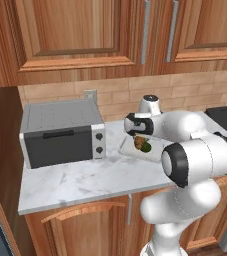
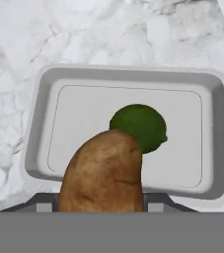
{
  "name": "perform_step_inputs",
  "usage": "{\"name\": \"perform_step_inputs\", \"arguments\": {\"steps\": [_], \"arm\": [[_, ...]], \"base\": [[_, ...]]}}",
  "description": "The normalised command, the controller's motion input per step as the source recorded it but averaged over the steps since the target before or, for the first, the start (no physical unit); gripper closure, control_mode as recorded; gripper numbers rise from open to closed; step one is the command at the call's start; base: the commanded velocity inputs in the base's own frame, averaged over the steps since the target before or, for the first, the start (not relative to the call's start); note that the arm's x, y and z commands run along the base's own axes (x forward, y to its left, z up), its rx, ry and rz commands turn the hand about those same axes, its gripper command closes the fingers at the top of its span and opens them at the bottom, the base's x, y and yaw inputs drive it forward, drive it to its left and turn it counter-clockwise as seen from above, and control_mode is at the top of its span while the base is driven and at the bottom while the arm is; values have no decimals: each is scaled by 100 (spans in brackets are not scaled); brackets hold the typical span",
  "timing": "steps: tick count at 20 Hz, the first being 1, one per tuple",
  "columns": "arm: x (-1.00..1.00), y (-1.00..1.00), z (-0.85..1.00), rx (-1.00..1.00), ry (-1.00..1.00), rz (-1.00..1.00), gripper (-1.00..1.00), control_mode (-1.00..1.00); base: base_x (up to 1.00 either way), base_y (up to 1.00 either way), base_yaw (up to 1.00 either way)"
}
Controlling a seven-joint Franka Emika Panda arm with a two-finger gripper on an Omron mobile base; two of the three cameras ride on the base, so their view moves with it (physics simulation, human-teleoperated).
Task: Take the potato and lime out of the freezer and place them in the tupperware container on the counter. Then put the tupperware containing the vegetables back in the freezer.
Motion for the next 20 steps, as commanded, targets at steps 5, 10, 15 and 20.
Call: {"name": "perform_step_inputs", "arguments": {"steps": [5,10,15,20], "arm": [[34,0,-52,0,0,-1,100,-100],[28,0,-43,0,0,-1,100,-100],[34,0,-21,0,0,-2,100,-100],[28,0,-12,0,0,-3,100,-100]], "base": [[0,0,0],[0,0,0],[0,0,0],[0,0,0]]}}
